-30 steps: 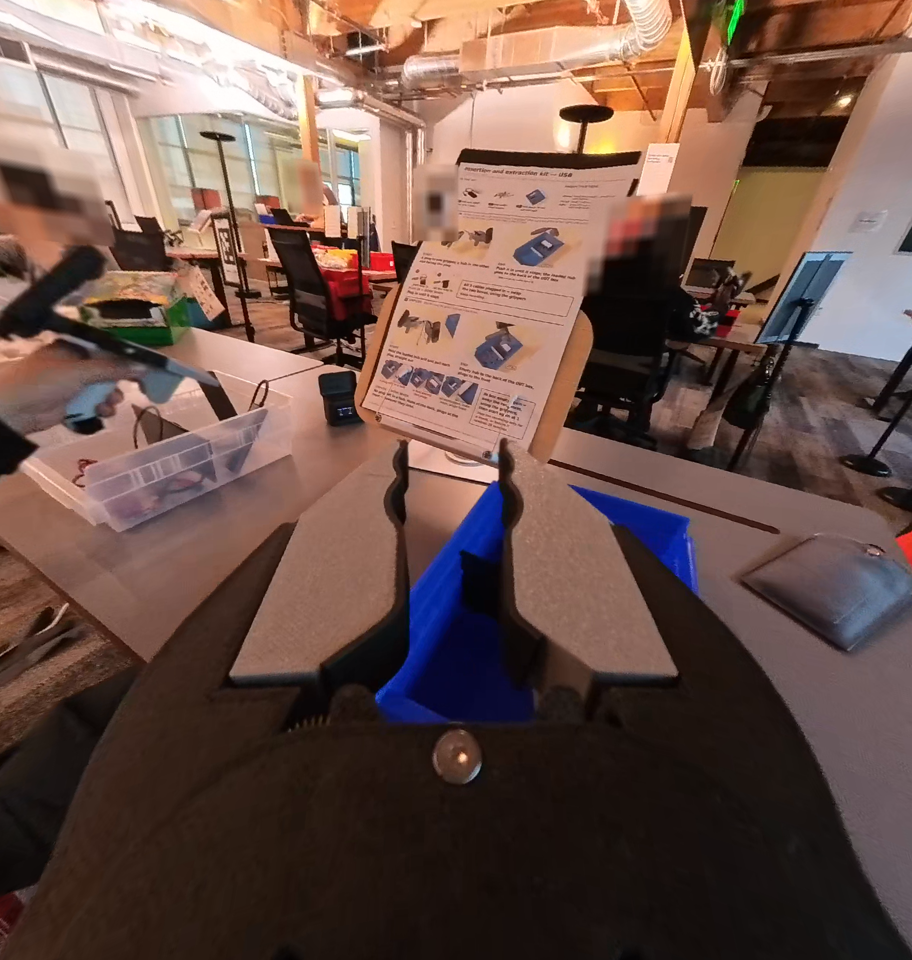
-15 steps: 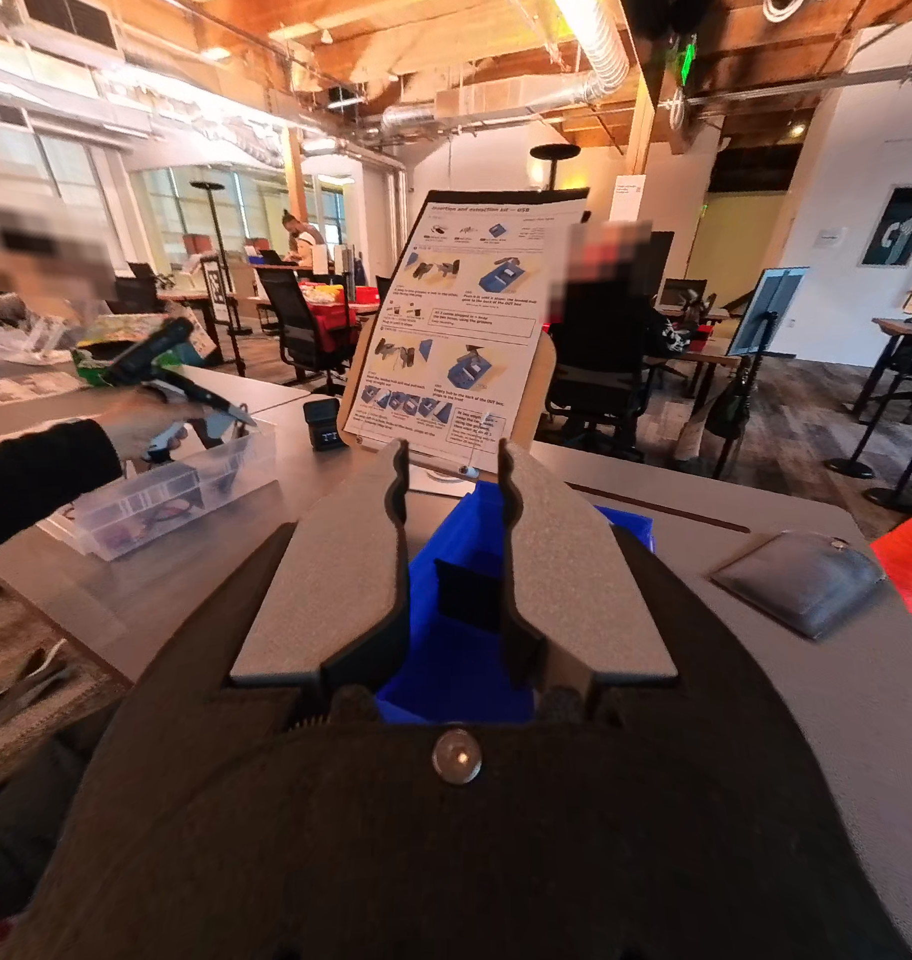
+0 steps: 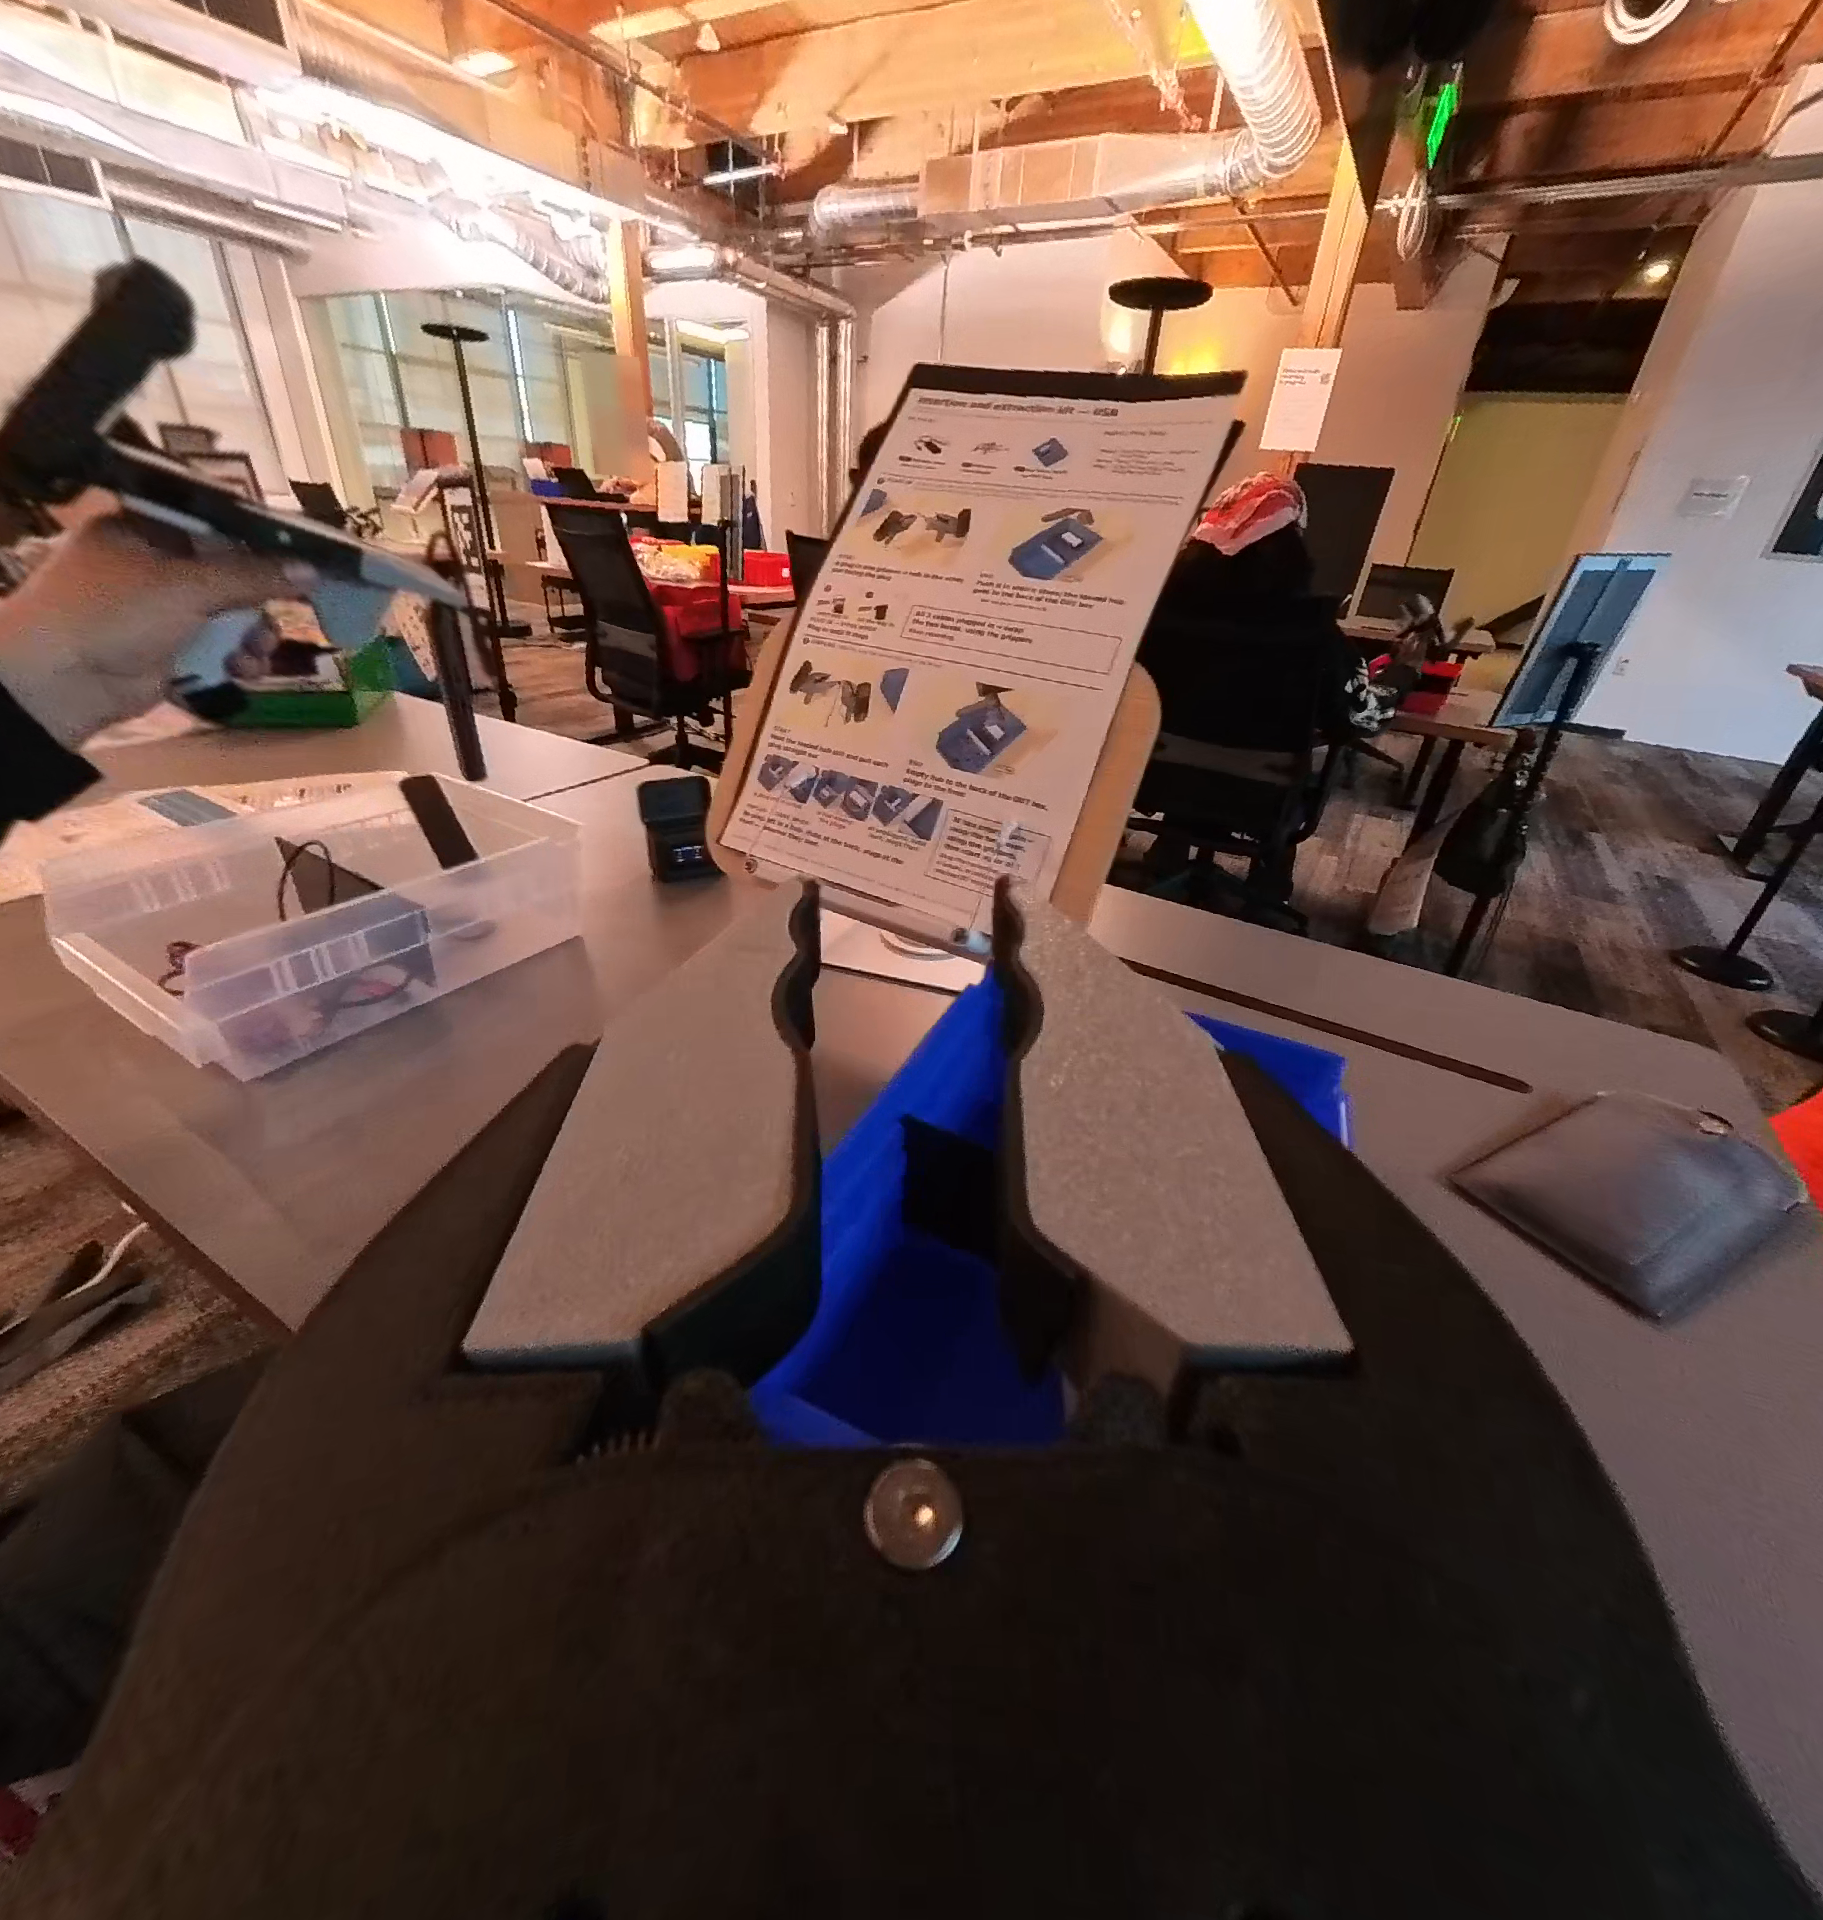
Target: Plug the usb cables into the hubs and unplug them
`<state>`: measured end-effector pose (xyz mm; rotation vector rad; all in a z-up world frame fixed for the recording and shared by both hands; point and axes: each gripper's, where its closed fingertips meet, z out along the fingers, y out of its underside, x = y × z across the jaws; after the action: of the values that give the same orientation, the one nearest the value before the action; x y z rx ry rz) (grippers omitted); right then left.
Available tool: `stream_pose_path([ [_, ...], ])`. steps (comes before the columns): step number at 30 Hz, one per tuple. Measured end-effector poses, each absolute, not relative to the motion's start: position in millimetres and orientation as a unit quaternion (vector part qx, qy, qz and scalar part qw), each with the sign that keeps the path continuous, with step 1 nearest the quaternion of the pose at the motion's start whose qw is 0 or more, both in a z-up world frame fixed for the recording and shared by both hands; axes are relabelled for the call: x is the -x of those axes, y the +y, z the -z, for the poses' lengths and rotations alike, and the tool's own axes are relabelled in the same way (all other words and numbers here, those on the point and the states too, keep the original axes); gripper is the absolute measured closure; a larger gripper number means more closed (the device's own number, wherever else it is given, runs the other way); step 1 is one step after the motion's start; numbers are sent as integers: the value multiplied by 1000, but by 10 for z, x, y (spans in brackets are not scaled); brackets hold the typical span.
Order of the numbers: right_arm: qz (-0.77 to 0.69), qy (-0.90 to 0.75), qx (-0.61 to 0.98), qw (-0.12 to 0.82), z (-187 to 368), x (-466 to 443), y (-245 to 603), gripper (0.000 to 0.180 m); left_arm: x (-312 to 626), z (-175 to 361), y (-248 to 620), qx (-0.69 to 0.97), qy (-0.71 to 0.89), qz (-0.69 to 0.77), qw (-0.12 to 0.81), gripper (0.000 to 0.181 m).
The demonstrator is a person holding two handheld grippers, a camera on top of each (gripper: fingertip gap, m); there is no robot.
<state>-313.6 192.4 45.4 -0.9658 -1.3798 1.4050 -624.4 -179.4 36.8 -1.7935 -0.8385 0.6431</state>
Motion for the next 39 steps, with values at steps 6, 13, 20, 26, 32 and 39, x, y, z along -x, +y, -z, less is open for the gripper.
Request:
stream_pose_path([
  [6,-575,-570,383,445,-444,3108,1808,149,5671,-160,-1386,810,-290,-184,476,177],
  [13,-590,-569,376,432,-469,3101,1750,150,5151,953,-1186,924,-225,-86,298,180],
  [20,-572,-588,374,432,-391,3152,1636,150,4719,1739,-321,934,-191,67,294,151],
  [26,-554,-599,380,436,-312,3186,1649,149,4777,1388,-259,919,-181,63,344,133],
  [32,-559,-593,385,434,-320,3212,1704,150,5211,812,-1239,898,-240,-41,367,132],
  [39,-551,-605,380,431,-267,3271,1568,151,5604,1119,-2609,855,-386,-85,334,134],
])
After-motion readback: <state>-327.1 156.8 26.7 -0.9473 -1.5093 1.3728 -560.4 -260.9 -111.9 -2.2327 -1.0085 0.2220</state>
